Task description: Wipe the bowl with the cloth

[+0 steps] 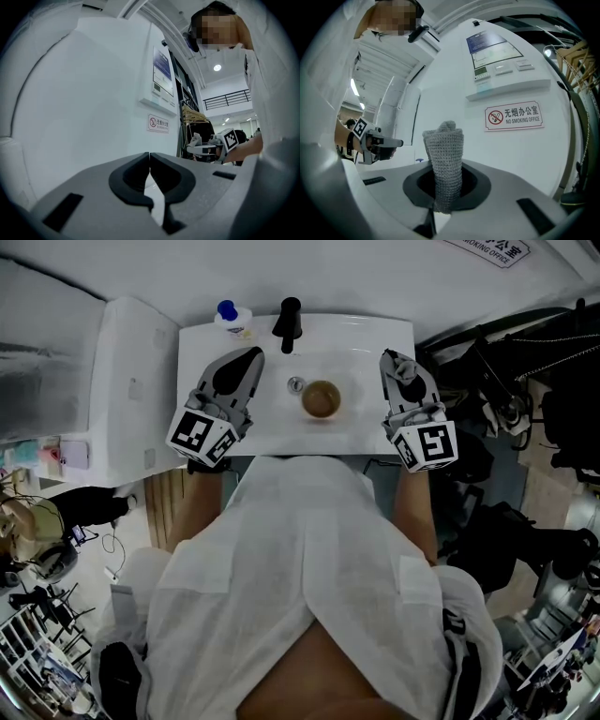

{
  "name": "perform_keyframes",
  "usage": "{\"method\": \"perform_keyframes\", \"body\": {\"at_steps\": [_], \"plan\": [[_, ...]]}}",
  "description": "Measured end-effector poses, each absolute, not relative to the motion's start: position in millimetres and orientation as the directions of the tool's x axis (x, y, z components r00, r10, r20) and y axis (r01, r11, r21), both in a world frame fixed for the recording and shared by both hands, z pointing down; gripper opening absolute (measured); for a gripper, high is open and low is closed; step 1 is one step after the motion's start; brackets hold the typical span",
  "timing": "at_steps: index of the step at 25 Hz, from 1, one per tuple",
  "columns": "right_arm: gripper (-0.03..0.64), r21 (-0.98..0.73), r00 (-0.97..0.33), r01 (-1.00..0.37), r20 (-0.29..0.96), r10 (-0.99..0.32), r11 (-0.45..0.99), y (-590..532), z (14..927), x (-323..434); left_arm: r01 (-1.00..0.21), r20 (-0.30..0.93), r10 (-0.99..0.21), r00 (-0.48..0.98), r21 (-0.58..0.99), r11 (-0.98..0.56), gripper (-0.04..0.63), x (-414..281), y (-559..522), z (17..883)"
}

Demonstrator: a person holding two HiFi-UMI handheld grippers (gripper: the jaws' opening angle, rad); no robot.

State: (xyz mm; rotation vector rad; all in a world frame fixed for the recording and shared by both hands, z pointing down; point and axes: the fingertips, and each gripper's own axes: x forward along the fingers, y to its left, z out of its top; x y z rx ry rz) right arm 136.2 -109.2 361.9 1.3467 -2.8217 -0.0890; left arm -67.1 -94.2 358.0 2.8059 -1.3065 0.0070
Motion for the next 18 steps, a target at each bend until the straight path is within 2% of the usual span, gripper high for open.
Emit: {"method": "perform_keyframes", "body": {"at_steps": [18], "plan": [[0.038, 0.073, -0.619, -0.782, 0.015, -0.785, 0.618, -123.4, 369.6, 138.2, -0.761, 0.030, -0.761, 0.648, 0.060, -0.646, 0.011, -64.3, -114.5, 367.2]]}}
